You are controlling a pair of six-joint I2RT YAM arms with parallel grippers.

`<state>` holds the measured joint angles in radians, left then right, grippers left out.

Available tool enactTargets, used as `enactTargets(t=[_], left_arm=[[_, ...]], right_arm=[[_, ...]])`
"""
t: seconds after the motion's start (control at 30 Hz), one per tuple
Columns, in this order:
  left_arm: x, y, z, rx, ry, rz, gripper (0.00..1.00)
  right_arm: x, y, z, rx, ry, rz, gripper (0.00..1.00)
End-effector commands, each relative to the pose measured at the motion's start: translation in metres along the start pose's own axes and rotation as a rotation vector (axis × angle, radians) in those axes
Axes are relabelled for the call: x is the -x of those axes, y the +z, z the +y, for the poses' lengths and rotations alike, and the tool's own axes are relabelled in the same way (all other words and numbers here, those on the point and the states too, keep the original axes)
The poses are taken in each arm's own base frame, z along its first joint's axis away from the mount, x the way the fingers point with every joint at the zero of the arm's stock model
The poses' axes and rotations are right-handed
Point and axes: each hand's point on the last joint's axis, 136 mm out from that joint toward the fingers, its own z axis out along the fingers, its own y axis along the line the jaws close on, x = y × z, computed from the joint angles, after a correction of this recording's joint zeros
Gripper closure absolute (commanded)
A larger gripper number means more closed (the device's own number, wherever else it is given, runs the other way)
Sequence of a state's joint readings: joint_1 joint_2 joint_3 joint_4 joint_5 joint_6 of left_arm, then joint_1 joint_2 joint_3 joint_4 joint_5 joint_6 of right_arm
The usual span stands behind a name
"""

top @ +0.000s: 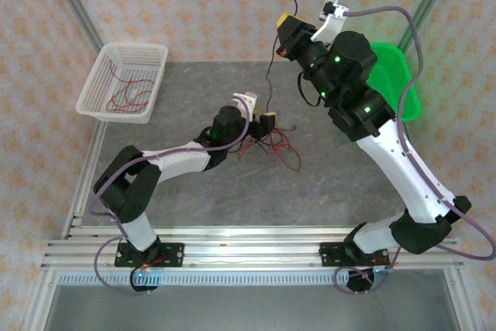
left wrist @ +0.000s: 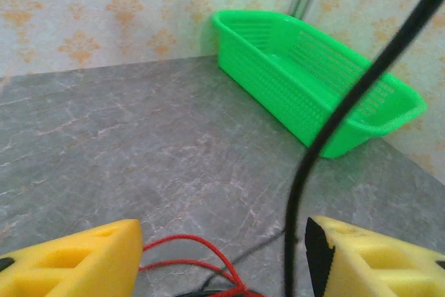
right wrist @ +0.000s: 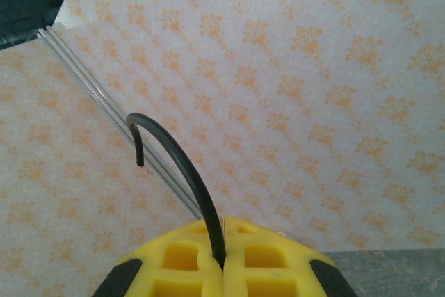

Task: Untangle the cables
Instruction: Untie the cable from multiple cables.

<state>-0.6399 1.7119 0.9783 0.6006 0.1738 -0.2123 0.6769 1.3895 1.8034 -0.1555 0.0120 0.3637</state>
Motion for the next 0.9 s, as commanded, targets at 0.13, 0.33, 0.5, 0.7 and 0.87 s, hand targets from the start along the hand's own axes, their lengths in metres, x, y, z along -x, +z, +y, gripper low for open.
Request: enactTargets(t=[0.13,0.33,0.5,0.7,0.87], left_arm=[[-0.023,0.006,0.015,0.051,-0.040,-0.007,0.40],[-0.069,0.010,0.032,0.092,-0.068,0.063,0.41],[-0.077,0.000,0.036,0.107,-0.078,0.066,0.41],[-0.050,-0.023,0.037,0.140,-0.055,0.012,0.38],[-0.018,-0.050,0.035,0.161,-0.041,-0.048,0.36]], right_arm=[[0.041,-0.015,0.016,0.031,-0.003,-0.105,1.00],[0.072,-0.024,0.023,0.001,-0.063,-0.171,1.00],[0.106,-0.033,0.012,-0.130,-0.170,-0.269,1.00],[0.144,-0.037,-0.025,-0.308,-0.289,-0.363,1.00],[0.164,-0.030,-0.068,-0.439,-0.376,-0.393,1.00]])
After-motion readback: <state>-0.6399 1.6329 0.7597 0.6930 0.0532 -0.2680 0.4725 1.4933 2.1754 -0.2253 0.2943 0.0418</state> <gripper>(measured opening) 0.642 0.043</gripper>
